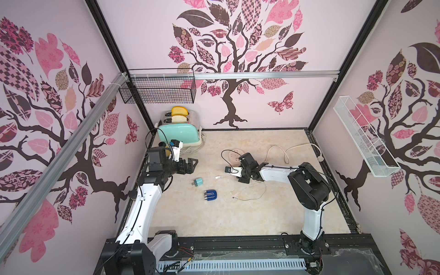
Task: Charge the electric shaver
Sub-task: Pick up the charging cable from the center of the board.
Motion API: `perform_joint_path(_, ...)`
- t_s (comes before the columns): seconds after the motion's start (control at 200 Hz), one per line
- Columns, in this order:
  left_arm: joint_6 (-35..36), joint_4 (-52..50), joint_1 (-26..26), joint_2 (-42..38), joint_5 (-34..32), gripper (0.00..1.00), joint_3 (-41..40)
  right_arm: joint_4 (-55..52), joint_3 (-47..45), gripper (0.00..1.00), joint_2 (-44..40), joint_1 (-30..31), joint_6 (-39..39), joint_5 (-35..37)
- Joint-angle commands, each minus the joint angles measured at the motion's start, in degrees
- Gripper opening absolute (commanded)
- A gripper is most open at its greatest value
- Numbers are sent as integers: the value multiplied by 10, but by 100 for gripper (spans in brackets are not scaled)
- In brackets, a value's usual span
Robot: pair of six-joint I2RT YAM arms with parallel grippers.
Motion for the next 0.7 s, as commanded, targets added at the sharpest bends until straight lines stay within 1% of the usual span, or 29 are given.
perform_joint_path(0.0,1,-9,-3,20,24,98,13,-22,-18,5,-37,-2,-5,-31)
perform_joint_path(0.035,1,-8,-6,26,28,98,14,-20,-24,0,-49,-1,-5,-34)
perform_joint_path(0.215,10,-10,-40,62,71,97,18,-2,-78,0,-138,-14,3,-40)
perform_joint_path(0.31,5,18,-62,83,101,97,5,-10,-106,0,-193,-34,2,-57)
perform_joint_path(0.42,-27,73,-72,114,159,97,-13,-25,-132,0,-248,-52,-4,-67)
perform_joint_path(0.51,-38,96,-76,146,201,96,-11,-10,-159,0,-289,-61,-3,-76)
perform_joint_path(0.605,-41,102,-86,176,223,94,5,-11,-172,0,-323,-75,10,-104)
perform_joint_path(0.69,-26,94,-110,195,227,92,23,-17,-173,0,-338,-81,19,-121)
